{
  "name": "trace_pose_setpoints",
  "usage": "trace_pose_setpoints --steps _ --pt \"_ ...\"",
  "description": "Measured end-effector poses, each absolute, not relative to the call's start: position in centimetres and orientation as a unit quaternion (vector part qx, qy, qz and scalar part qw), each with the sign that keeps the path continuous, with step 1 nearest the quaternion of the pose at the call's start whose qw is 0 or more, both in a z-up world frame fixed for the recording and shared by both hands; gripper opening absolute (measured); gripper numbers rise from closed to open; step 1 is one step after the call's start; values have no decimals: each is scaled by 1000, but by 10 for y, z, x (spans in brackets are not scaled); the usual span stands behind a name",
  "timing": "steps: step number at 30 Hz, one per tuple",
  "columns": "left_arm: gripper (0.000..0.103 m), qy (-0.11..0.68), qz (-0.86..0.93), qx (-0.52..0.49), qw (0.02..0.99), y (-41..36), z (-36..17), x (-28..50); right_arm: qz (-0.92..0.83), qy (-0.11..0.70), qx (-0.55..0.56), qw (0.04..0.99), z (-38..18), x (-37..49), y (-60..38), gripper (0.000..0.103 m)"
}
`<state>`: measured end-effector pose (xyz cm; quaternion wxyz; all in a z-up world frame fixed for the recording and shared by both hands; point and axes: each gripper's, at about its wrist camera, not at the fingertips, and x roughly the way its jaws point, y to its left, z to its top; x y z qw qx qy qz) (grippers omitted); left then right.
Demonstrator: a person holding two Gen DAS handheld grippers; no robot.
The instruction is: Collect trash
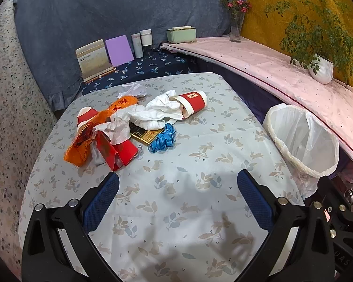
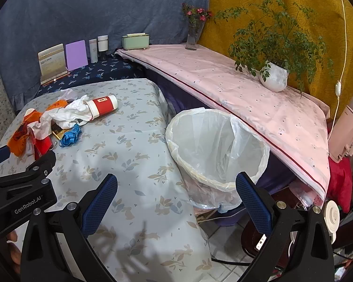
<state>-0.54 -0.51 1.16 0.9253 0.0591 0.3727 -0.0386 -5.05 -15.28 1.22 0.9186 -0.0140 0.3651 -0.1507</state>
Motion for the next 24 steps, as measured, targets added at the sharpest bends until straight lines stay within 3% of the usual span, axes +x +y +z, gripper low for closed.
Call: trace_pose_setpoints --steps 24 --pt "96 376 -38 58 924 0 12 -2 -149 363 -18 920 14 -49 -149 96"
